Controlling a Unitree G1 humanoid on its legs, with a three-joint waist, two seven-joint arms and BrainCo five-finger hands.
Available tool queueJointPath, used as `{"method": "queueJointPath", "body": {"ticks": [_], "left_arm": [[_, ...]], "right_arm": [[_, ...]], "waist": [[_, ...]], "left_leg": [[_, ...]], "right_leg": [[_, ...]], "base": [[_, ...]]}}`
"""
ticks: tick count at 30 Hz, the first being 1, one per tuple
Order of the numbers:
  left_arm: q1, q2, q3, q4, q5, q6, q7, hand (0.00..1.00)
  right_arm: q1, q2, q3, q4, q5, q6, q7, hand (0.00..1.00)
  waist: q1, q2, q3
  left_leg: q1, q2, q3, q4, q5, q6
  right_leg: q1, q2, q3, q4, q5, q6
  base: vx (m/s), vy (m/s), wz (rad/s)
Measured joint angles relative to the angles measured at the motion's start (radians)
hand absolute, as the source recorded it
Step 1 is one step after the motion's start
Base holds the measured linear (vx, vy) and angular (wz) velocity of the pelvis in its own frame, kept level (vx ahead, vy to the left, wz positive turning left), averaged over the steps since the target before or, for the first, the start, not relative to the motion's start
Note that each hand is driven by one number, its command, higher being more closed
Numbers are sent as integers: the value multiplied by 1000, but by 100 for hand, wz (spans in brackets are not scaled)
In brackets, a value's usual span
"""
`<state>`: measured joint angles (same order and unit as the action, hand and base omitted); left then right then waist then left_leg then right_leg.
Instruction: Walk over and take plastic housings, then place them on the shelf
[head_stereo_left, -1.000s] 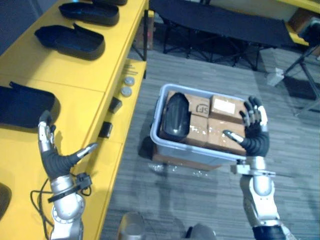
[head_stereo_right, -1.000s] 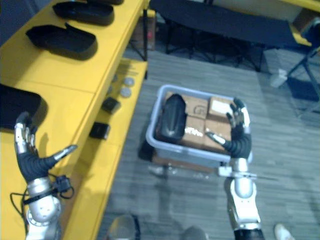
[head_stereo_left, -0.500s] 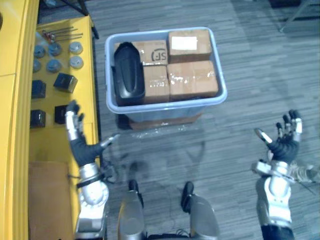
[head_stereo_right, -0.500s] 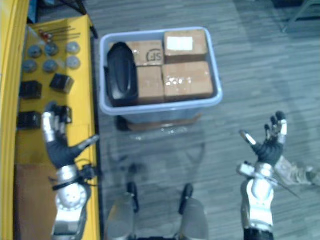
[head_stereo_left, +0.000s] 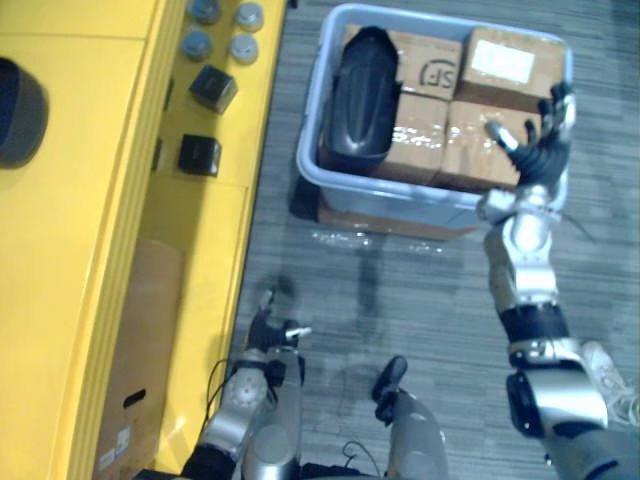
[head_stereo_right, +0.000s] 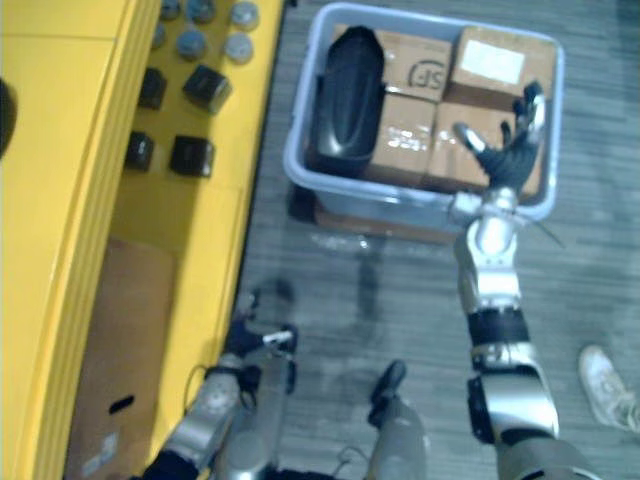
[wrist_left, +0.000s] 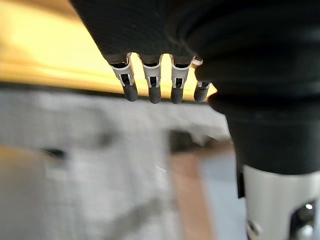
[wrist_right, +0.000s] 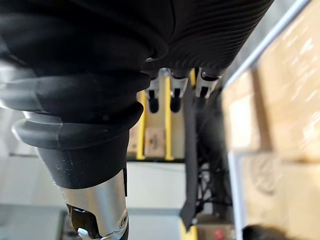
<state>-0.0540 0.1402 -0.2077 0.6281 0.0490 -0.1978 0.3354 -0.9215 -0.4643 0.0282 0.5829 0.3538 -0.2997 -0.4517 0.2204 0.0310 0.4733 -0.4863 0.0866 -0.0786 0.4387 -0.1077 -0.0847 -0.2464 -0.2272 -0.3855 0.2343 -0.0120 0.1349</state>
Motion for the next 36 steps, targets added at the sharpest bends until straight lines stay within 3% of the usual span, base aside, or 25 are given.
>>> {"method": "queueJointPath", "body": {"ticks": [2,6,9,12,14,16,20,24,27,30,36], "left_arm": [[-12,-1,8,37,-2,-48,14,0],[-15,1,8,110,-15,-86,16,0],[-7,-12,2,182,-65,-93,12,0],[10,-16,-3,214,-105,-101,4,0],[12,-27,-10,252,-168,-109,-13,0],[18,-30,-11,294,-201,-123,-29,0],[53,-30,-12,341,-211,-141,-68,0],[85,-36,-45,386,-247,-171,-88,0],[100,-51,-53,393,-249,-178,-115,0],[105,-59,-78,407,-249,-201,-124,0],[105,-69,-91,411,-288,-217,-163,0]], "right_arm": [[-87,-45,9,69,27,4,-29,0],[-169,-106,49,184,94,46,-52,0],[-203,-169,67,271,194,76,-25,0],[-251,-211,90,336,233,114,-12,0],[-291,-248,95,410,242,151,-16,0],[-313,-271,125,452,262,171,-35,0],[-345,-317,134,492,264,212,-55,0],[-362,-348,180,517,282,238,-52,0],[-373,-391,204,543,282,253,-49,0],[-415,-407,247,570,281,273,-32,0],[-460,-443,323,579,260,345,-22,0]], "waist": [[40,30,16],[74,63,32],[101,92,47],[110,108,54],[131,122,60],[135,127,60],[178,128,59],[189,138,53],[223,157,40],[237,184,22],[271,197,12]], "left_leg": [[-23,-6,-13,7,5,-1],[-43,-21,-24,-26,40,2],[-45,-31,-25,-48,57,4],[-69,-36,-30,-50,65,5],[-82,-37,-32,-49,69,5],[-91,-44,-46,-50,73,4],[-102,-52,-54,-62,81,-1],[-120,-65,-78,-66,87,-2],[-134,-74,-83,-66,88,0],[-149,-81,-99,-63,89,0],[-168,-82,-114,-60,89,0]], "right_leg": [[-13,-2,-13,1,1,1],[-39,-17,-27,7,5,4],[-54,-34,-29,20,5,4],[-84,-38,-31,35,4,5],[-102,-45,-32,49,1,5],[-105,-54,-52,61,-12,3],[-133,-70,-57,102,-39,1],[-141,-79,-81,107,-51,4],[-154,-88,-84,117,-56,4],[-154,-89,-103,115,-55,5],[-160,-86,-118,105,-60,3]], "base": [[-94,22,14],[-59,4,14],[-14,-7,6],[-7,-11,4],[-13,-4,4],[-10,-5,19],[-2,-19,11],[13,-7,20],[25,7,9],[23,7,12],[14,-5,7]]}}
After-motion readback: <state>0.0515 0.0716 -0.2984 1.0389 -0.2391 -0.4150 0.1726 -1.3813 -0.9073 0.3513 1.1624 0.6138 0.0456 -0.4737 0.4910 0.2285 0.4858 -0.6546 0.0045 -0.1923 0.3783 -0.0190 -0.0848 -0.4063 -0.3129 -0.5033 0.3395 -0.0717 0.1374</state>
